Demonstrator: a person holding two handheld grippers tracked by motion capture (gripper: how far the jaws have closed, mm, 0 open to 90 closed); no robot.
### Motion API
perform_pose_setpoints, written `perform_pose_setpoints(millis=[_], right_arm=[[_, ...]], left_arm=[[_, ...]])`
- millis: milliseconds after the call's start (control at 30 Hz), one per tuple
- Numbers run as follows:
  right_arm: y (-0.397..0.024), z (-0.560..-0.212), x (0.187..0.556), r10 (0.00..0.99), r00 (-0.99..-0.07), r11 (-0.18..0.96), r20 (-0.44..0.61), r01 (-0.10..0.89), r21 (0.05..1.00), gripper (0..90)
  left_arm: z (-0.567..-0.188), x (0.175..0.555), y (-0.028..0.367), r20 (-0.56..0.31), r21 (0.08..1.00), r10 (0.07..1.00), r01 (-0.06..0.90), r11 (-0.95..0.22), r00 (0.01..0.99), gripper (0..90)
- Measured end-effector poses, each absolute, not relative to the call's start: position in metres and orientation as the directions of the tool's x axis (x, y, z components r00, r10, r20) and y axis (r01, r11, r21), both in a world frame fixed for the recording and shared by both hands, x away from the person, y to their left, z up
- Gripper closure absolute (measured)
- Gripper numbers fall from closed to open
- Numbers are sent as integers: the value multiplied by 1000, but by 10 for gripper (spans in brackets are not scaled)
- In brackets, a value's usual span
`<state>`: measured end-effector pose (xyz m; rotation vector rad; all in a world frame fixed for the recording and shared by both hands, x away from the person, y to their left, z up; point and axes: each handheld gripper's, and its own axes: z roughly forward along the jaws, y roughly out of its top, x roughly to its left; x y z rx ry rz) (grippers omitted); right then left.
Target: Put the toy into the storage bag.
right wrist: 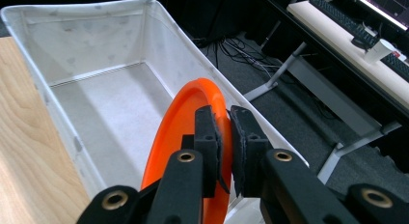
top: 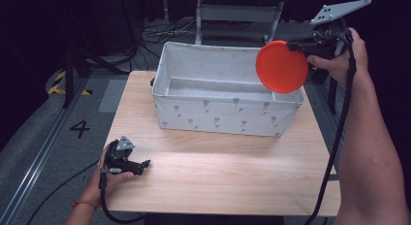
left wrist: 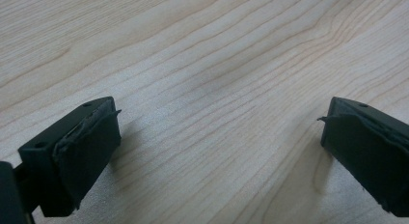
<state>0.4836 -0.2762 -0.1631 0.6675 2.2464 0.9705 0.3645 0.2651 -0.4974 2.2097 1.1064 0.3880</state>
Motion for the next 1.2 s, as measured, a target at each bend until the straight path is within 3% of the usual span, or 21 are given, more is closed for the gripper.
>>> perform_pose_setpoints(millis=[600, 1200], right_arm=[[-264, -208, 531, 566, -767, 660, -303, 202, 723, 825], [-253, -250, 535, 409, -873, 768, -264, 173, 617, 824]], left_arm=[[-497, 364, 265, -16, 651, 799, 613, -447, 601, 6], [-497, 364, 264, -16, 650, 803, 617, -444, 595, 6]])
